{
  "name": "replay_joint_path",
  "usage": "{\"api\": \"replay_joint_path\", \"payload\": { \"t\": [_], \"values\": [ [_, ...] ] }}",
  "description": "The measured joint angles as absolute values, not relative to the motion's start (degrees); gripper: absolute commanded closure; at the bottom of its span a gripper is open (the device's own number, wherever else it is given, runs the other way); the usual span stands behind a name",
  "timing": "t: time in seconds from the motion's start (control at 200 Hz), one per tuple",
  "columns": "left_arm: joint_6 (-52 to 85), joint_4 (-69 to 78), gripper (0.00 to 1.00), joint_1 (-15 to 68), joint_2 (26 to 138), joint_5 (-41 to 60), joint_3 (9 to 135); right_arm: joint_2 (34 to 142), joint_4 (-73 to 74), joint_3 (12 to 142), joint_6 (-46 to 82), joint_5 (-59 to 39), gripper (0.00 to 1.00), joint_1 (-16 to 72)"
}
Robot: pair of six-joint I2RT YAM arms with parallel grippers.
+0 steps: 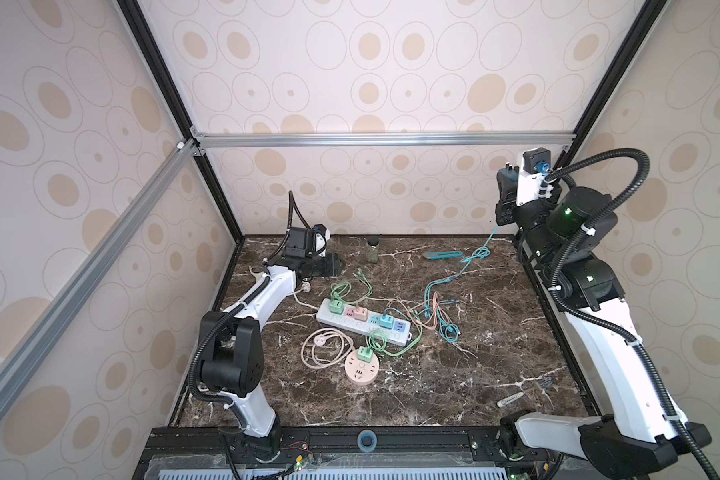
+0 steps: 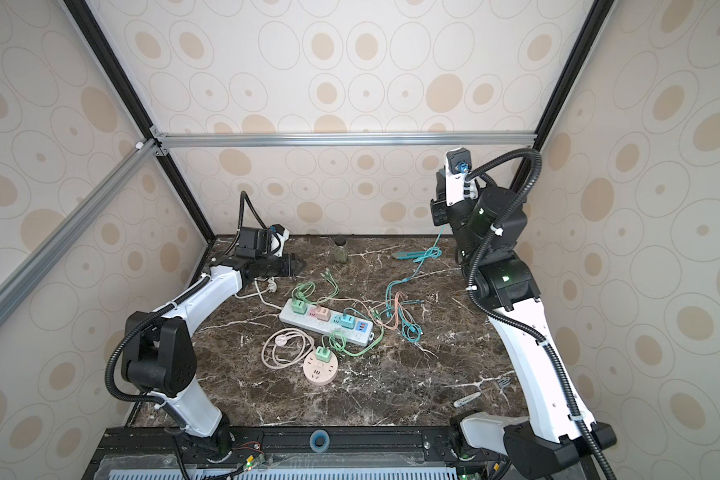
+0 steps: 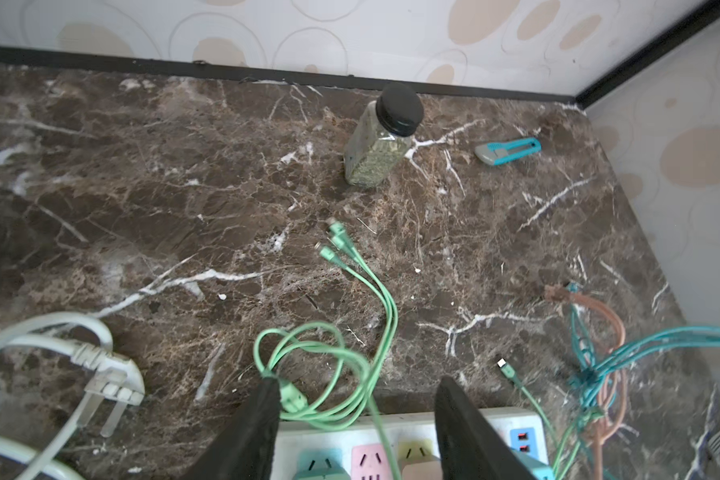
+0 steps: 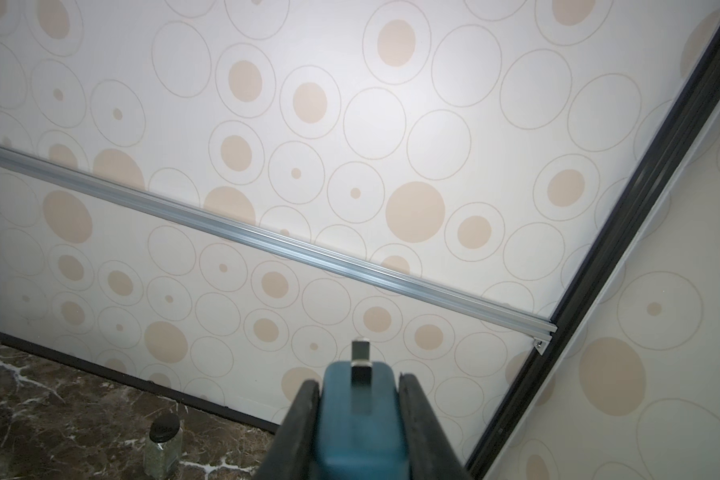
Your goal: Insert the plug
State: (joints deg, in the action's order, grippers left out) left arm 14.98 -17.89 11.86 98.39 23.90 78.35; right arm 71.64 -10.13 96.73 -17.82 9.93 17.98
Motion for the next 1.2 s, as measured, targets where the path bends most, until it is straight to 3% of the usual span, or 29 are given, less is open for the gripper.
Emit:
{"api": "replay_joint_path", "payload": {
  "t": [0.18, 0.315, 0.655, 1.2],
  "values": [
    [11.7, -19.3, 0.31, 13.4, 98.1, 28.6, 79.0, 71.8, -9.8, 96.7, -17.3, 8.8, 0.86, 18.0],
    [7.3, -22.2, 0.24, 15.9, 97.7, 34.2, 81.3, 72.6, -9.8, 96.7, -17.1, 8.6, 0.86, 18.0],
    [-6.6, -33.0, 0.26, 32.8, 102.6, 41.5, 95.6, 72.9, -10.0, 96.7, -17.0, 8.1, 0.86, 18.0],
    [-7.3, -34.7, 0.31, 38.4, 115.2, 34.3, 97.5, 70.6, -10.1, 95.0, -16.3, 7.9, 0.86, 18.0]
  ]
}}
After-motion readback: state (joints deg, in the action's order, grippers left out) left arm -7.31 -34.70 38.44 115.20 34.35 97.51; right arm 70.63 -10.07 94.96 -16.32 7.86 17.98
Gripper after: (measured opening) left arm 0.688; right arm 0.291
